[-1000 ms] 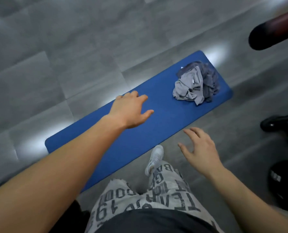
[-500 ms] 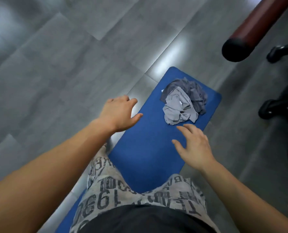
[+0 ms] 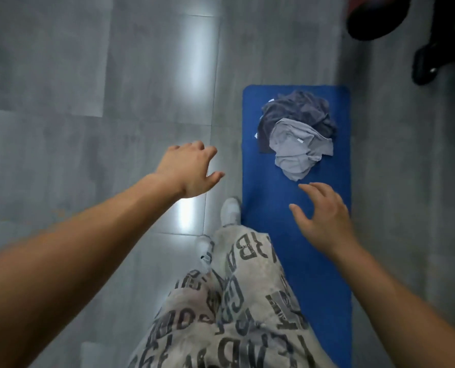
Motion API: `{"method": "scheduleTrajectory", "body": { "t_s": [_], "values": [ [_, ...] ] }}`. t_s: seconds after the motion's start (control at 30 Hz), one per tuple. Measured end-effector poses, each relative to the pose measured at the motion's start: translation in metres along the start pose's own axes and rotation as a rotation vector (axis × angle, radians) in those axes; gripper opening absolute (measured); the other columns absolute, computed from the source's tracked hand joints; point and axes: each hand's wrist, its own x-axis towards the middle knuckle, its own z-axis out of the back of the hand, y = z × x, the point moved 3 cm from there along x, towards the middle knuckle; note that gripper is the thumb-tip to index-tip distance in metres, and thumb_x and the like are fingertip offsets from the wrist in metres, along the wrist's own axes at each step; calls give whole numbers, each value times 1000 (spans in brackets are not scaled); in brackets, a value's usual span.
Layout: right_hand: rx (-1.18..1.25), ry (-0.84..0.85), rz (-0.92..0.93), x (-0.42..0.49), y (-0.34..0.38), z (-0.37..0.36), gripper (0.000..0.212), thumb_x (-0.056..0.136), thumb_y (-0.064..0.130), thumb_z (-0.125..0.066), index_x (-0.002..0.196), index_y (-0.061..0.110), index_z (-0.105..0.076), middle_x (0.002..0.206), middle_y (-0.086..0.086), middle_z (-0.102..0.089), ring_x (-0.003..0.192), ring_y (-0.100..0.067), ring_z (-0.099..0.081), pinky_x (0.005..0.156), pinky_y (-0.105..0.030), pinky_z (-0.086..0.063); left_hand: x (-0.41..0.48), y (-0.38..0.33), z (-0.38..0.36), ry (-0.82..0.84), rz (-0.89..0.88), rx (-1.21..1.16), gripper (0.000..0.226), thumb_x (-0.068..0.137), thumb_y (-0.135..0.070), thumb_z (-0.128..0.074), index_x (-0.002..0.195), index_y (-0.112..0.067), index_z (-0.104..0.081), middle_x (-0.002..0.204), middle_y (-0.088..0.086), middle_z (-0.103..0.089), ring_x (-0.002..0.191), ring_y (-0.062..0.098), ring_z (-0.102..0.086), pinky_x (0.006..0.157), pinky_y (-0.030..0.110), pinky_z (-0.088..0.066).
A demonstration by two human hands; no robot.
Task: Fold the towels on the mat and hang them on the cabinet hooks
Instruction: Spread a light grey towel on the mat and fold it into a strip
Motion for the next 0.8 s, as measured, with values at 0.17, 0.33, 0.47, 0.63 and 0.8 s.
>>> {"method": "scheduleTrajectory", "body": {
  "t_s": [0.17,0.33,0.47,0.63,0.8],
  "values": [
    [115,-54,-208,44,-7,-10,52,93,39,-64,140,19,-53,141,-3,-48,128,-29,-46,103,-49,-43,107,-6,39,6,-169,95,60,96,-61,-44,140,-20,-46,131,9,-59,117,33,-58,96,43,-44],
    [250,-46,-389,105,-32,-48,53,95,38,-62,144,20,-49,146,-1,-42,134,-25,-40,104,-36,-40,223,-26,23,77,-283,132,61,98,-61,-44,146,-24,-42,138,8,-57,121,31,-57,93,42,-48],
    [358,-54,-523,163,-68,-95,55,96,37,-62,146,20,-47,147,-1,-39,133,-24,-41,105,-36,-42,311,-48,-31,177,-381,199,58,98,-57,-46,145,-23,-40,136,7,-57,118,30,-59,90,42,-50],
    [487,-90,-611,242,-125,-187,61,94,37,-66,148,18,-44,148,-2,-37,134,-23,-42,109,-31,-37,416,-81,-116,239,-502,265,57,97,-46,-55,146,-21,-38,145,8,-45,123,32,-54,89,44,-52],
    [634,-192,-708,333,-201,-276,82,86,52,-71,154,28,-32,165,-5,-10,150,-27,-18,119,-43,-29,529,-132,-204,202,-652,205,75,95,-45,-58,157,-27,-20,159,7,-24,139,35,-38,99,50,-50]
  ]
}}
